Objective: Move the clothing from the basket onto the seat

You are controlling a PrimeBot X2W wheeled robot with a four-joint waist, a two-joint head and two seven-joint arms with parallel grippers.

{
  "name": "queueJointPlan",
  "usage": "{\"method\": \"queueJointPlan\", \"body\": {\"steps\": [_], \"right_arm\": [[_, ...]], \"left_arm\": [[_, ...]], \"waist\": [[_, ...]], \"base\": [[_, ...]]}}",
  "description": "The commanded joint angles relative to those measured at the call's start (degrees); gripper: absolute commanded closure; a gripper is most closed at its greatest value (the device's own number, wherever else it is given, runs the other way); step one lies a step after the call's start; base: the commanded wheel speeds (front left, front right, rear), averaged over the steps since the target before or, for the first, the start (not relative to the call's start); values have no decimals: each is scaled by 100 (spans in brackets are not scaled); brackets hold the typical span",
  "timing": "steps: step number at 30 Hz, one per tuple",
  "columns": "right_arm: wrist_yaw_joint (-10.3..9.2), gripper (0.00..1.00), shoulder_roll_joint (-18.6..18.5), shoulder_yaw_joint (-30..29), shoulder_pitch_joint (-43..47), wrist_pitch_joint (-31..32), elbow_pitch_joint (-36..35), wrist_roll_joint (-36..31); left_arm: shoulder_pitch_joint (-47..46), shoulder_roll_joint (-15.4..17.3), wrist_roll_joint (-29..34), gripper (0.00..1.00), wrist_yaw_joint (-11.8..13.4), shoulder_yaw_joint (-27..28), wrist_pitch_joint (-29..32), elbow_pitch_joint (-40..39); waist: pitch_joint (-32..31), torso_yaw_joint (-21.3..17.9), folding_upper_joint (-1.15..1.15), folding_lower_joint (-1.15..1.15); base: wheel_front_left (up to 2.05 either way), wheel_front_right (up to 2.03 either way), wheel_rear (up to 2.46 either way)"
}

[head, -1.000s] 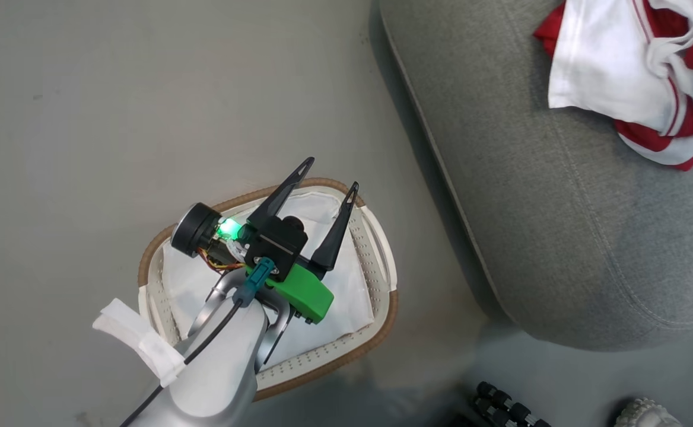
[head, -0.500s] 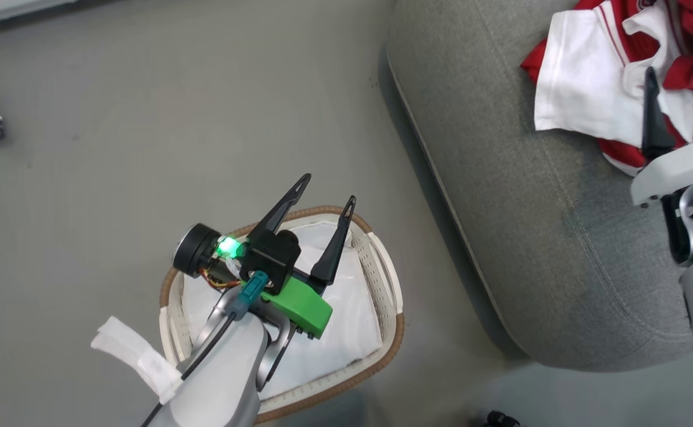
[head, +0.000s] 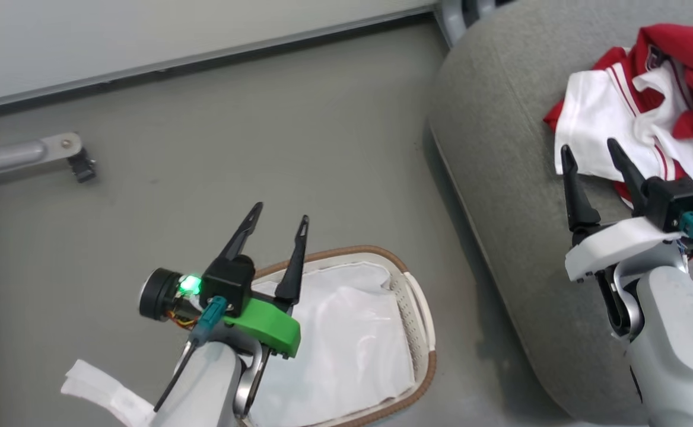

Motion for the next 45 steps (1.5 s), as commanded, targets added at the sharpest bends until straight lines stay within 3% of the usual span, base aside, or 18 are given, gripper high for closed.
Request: {"method": "queueJointPlan", "body": {"steps": [1,10,18,29,30,34,45], "right_arm": [[-8,0,29,-31,152,-9,-31,9],[-8,0,265,-42,764,-9,-143,-268],[-8,0,449,-68,1268,-9,-152,-365],[-8,0,521,31,1730,-9,-95,-222],[0,100,536,37,1677,0,-89,-242],[0,100,576,29,1746,25,61,-185],[-1,100,612,-147,1770,359,-98,1004]], "left_arm": [[133,10,-39,0,56,85,-2,-19],[715,28,48,0,237,977,-2,58],[1324,17,57,0,242,1662,-2,117],[1863,5,-159,0,157,1877,-2,-17],[1808,0,-180,100,150,1867,0,5],[1816,-19,-253,100,145,1874,27,175],[1711,-15,-1464,100,63,2043,363,49]], "waist": [[-391,446,48,0],[-825,916,48,0],[-1121,1134,48,0],[-1457,1141,48,0],[-1430,1131,0,0],[-1447,1133,0,0],[-1461,1127,5,0]], "base": [[0,0,0],[0,0,0],[0,0,0],[0,0,0],[0,0,0],[0,0,0],[0,0,0]]}}
